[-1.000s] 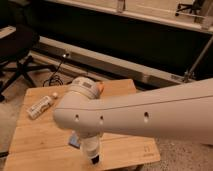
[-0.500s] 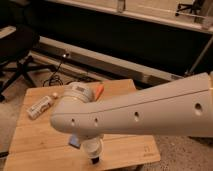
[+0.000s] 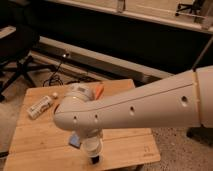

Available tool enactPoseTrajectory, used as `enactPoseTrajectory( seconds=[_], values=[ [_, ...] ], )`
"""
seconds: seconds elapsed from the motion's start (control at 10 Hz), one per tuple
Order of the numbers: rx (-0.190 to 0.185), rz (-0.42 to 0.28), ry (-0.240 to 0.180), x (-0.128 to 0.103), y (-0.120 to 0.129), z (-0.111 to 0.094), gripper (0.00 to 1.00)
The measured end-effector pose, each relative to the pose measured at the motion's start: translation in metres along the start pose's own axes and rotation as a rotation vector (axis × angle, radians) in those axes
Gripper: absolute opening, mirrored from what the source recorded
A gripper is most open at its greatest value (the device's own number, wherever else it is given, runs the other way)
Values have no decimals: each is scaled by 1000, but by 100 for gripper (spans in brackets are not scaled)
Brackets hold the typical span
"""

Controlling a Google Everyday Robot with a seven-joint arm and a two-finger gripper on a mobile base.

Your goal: Place the ceramic cup over the eraser

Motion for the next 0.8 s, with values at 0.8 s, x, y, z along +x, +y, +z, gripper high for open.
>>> enactPoseTrajectory(
  seconds=[0.8],
  values=[
    [-26, -15, 39, -1, 0, 29, 0]
  ],
)
